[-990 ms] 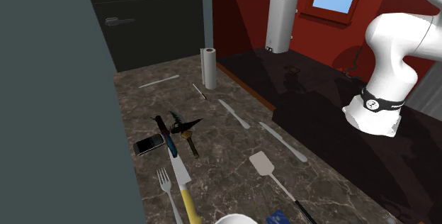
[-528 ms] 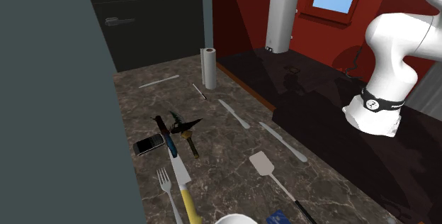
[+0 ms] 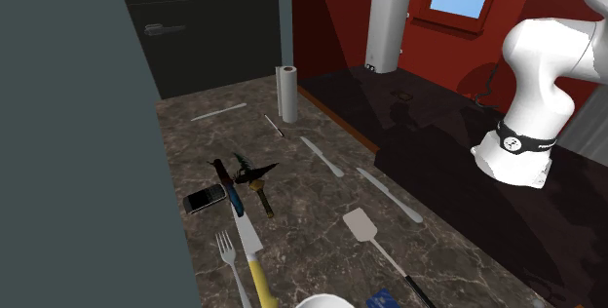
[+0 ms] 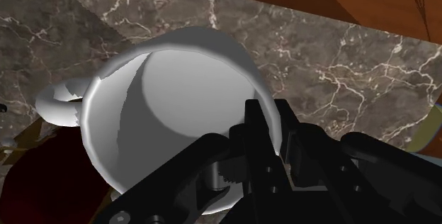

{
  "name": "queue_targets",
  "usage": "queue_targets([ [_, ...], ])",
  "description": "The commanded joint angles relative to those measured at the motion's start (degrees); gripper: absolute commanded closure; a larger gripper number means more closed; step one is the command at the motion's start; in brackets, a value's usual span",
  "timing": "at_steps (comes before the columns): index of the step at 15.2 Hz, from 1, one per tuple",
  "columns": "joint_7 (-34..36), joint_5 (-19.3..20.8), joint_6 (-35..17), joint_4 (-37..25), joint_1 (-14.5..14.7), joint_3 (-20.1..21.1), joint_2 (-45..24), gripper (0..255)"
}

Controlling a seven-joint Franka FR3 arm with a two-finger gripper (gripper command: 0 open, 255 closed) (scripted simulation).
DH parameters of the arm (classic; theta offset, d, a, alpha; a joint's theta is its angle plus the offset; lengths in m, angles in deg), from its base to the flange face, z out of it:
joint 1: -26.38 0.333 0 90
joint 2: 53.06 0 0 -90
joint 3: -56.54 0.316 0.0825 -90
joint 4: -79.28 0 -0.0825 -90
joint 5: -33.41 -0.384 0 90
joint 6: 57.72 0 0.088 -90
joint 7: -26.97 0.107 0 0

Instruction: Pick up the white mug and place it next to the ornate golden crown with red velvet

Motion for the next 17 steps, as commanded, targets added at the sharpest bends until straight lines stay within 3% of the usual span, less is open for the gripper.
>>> queue_targets([
  [1,0.66,1.07,-1.27,0.33,0.40,-0.58,-1.16,255],
  [17,6.05,9.16,-9.63,0.61,4.57,-6.10,-10.69,255],
])
